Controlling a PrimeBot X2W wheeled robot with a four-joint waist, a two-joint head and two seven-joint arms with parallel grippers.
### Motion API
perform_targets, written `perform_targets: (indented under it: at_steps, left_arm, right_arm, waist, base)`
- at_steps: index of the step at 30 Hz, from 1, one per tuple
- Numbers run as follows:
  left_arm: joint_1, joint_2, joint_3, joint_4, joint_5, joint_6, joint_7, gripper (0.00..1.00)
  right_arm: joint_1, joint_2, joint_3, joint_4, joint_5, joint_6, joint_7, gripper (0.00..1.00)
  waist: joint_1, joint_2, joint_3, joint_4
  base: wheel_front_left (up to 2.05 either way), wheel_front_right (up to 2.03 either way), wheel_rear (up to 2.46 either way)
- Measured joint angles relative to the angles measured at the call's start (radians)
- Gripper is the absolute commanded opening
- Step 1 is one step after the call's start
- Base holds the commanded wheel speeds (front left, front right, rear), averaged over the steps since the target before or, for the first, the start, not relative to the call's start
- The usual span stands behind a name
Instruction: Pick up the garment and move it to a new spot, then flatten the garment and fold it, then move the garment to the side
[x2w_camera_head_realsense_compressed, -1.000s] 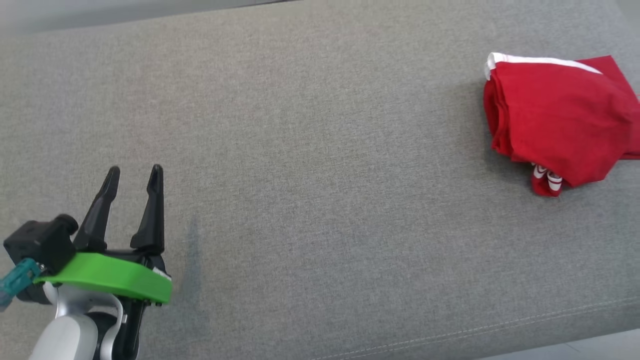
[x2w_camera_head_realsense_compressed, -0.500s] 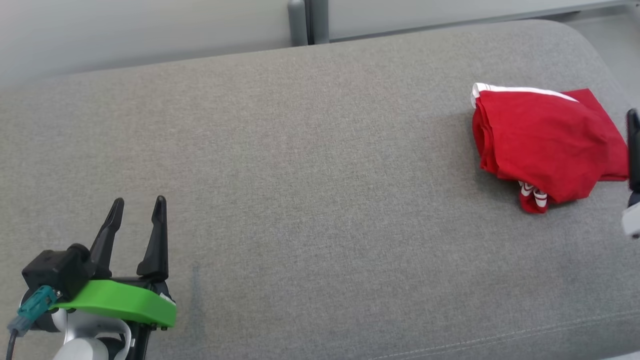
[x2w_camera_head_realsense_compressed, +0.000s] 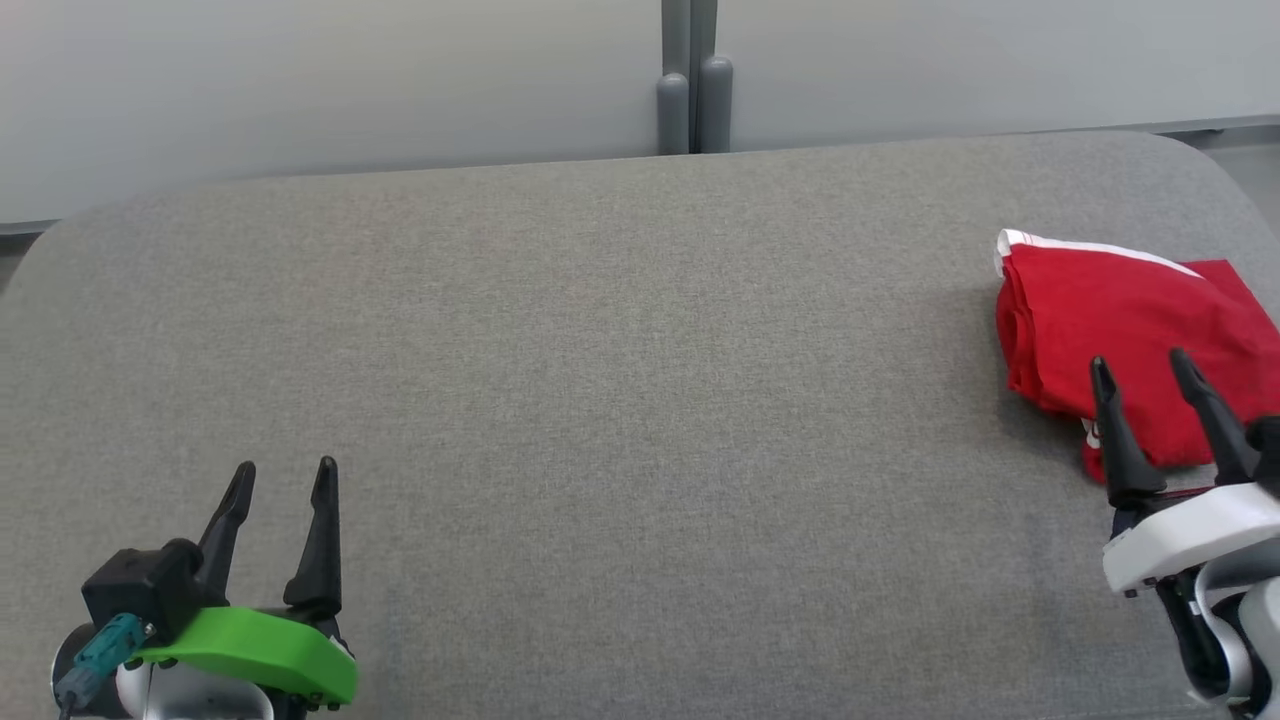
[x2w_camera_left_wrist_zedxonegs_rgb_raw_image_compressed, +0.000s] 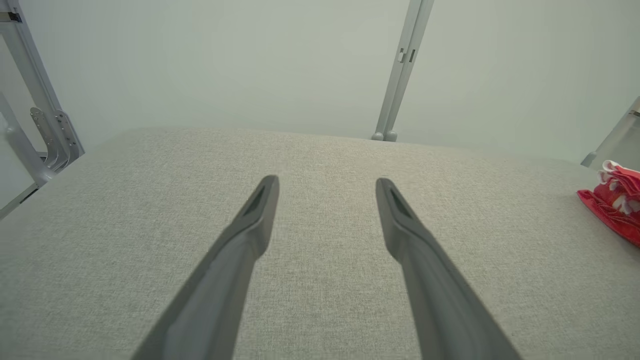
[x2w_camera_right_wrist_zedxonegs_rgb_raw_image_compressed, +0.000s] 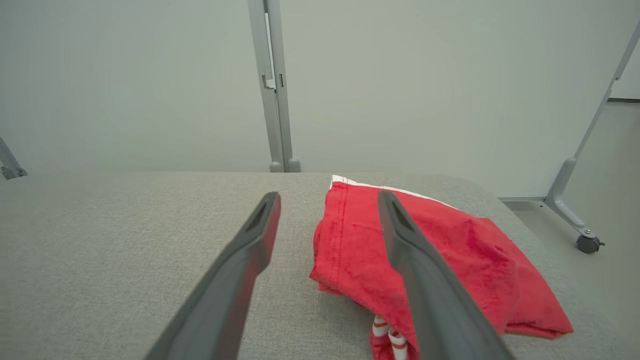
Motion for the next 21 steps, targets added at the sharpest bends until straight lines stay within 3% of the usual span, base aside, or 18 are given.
perform_targets:
  at_steps: [6,17,18,21]
  left_arm:
    - [0.013,-0.001,-0.007,0.026,0.004,0.0,-0.009,1.0]
    - [0.013,0.002,-0.012,0.053,0.015,0.0,-0.028,1.0]
    - [0.013,0.002,-0.014,0.055,0.016,0.0,-0.027,0.0]
    - [0.019,-0.018,-0.026,0.09,0.016,0.0,-0.026,0.0]
  right_arm:
    - [0.011,0.062,0.025,0.011,-0.042,0.0,0.0,1.0]
    - [0.029,0.092,0.007,0.04,-0.102,0.0,-0.001,1.0]
    - [0.029,0.1,0.002,0.044,-0.104,0.0,0.0,0.0]
    - [0.042,0.131,0.016,0.072,-0.102,0.001,0.0,0.0]
  waist:
    - [0.0,0.0,-0.027,0.041]
    - [0.0,0.0,-0.051,0.09]
    - [0.0,0.0,-0.052,0.092]
    - [0.0,0.0,-0.052,0.092]
  base:
    - [0.0,0.0,0.0]
    - [0.0,0.0,0.0]
    - [0.0,0.0,0.0]
    - [0.0,0.0,0.0]
